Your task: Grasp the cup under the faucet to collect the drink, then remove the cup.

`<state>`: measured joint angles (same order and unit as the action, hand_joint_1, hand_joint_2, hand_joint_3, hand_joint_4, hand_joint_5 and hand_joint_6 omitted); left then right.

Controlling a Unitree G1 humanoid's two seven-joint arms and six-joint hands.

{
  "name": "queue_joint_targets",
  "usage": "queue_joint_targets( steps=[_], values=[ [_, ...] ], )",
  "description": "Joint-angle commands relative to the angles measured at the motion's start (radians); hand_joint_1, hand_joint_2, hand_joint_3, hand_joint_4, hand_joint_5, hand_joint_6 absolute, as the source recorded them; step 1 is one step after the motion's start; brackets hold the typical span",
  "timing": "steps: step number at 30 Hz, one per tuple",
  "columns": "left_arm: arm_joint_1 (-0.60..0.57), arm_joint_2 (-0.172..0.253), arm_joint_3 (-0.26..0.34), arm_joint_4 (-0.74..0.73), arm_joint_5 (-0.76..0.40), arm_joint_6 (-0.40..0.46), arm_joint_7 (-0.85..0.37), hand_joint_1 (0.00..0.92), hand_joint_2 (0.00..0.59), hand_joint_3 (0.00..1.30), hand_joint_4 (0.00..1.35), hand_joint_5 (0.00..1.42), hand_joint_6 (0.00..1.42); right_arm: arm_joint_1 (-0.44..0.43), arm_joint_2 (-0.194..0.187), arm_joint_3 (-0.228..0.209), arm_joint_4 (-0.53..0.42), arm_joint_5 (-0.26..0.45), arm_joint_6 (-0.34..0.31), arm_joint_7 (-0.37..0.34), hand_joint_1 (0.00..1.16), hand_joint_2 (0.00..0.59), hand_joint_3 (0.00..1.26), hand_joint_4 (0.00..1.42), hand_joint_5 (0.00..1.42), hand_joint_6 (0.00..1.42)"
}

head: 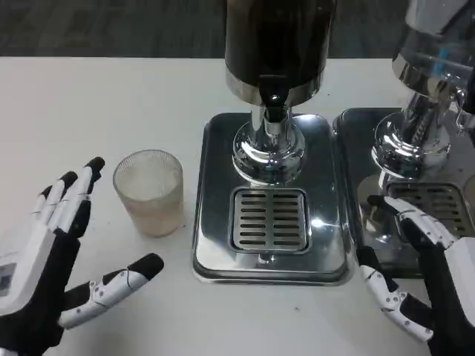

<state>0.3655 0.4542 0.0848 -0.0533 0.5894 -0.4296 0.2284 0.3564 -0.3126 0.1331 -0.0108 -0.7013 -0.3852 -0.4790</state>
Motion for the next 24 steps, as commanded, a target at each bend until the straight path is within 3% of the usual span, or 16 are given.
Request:
queue_joint_targets(
  steps=[1,9,21,24],
  values=[
    [-0.038,0.008,0.014,0.047,-0.020,-0.022,0.019,0.000,0.051,0.00,0.00,0.00,0.00,0.004,0.013,-0.001,-0.017,-0.004,0.005,-0.005,0.37,0.427,0.26,0.22,0.25,0.38],
    [-0.168,0.024,0.025,0.236,-0.060,-0.079,0.052,0.000,0.044,0.00,0.00,0.00,0.00,-0.019,0.029,0.001,-0.002,-0.006,0.004,-0.005,0.38,0.429,0.26,0.23,0.26,0.38],
    [-0.378,0.057,-0.009,0.589,-0.098,-0.197,0.080,0.001,0.038,0.00,0.00,0.00,0.00,-0.033,0.033,0.002,0.010,0.003,-0.001,-0.003,0.38,0.429,0.27,0.24,0.27,0.40],
    [-0.421,0.059,-0.023,0.659,-0.099,-0.227,0.090,0.039,0.038,0.00,0.00,0.03,0.03,-0.032,0.028,-0.001,0.012,0.010,-0.004,0.001,0.38,0.427,0.27,0.24,0.27,0.40]
  ],
)
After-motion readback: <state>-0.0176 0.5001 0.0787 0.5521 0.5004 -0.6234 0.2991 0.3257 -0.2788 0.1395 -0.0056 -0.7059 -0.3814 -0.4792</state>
